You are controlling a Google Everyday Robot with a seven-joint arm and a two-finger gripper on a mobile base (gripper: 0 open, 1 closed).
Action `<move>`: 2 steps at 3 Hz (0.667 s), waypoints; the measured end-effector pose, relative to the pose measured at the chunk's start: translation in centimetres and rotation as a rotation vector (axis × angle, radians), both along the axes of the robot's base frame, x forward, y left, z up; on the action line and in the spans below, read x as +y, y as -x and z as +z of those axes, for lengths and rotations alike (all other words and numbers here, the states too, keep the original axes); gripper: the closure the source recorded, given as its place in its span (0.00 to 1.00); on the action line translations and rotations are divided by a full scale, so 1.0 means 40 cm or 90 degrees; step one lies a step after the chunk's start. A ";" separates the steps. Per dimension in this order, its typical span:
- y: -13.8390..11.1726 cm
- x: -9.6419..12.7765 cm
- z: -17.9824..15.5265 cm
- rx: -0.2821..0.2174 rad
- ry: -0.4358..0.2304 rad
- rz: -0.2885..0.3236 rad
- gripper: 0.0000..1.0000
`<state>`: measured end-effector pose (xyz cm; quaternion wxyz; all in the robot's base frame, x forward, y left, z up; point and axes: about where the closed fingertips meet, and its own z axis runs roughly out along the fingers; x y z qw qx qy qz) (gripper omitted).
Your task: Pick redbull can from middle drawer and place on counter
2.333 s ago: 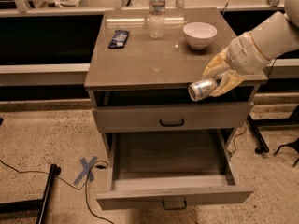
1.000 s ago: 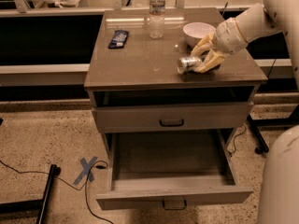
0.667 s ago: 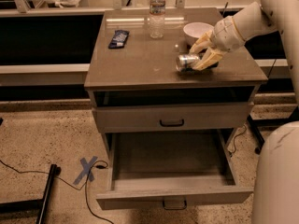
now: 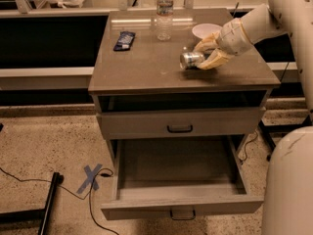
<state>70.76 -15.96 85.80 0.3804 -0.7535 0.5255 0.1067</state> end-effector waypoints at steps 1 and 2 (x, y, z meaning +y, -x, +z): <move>-0.004 0.007 -0.005 0.000 -0.001 0.001 0.08; -0.008 0.012 -0.009 0.000 -0.003 0.001 0.00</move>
Offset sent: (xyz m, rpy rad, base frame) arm 0.0016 0.0024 -0.0018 0.0020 0.0002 0.0009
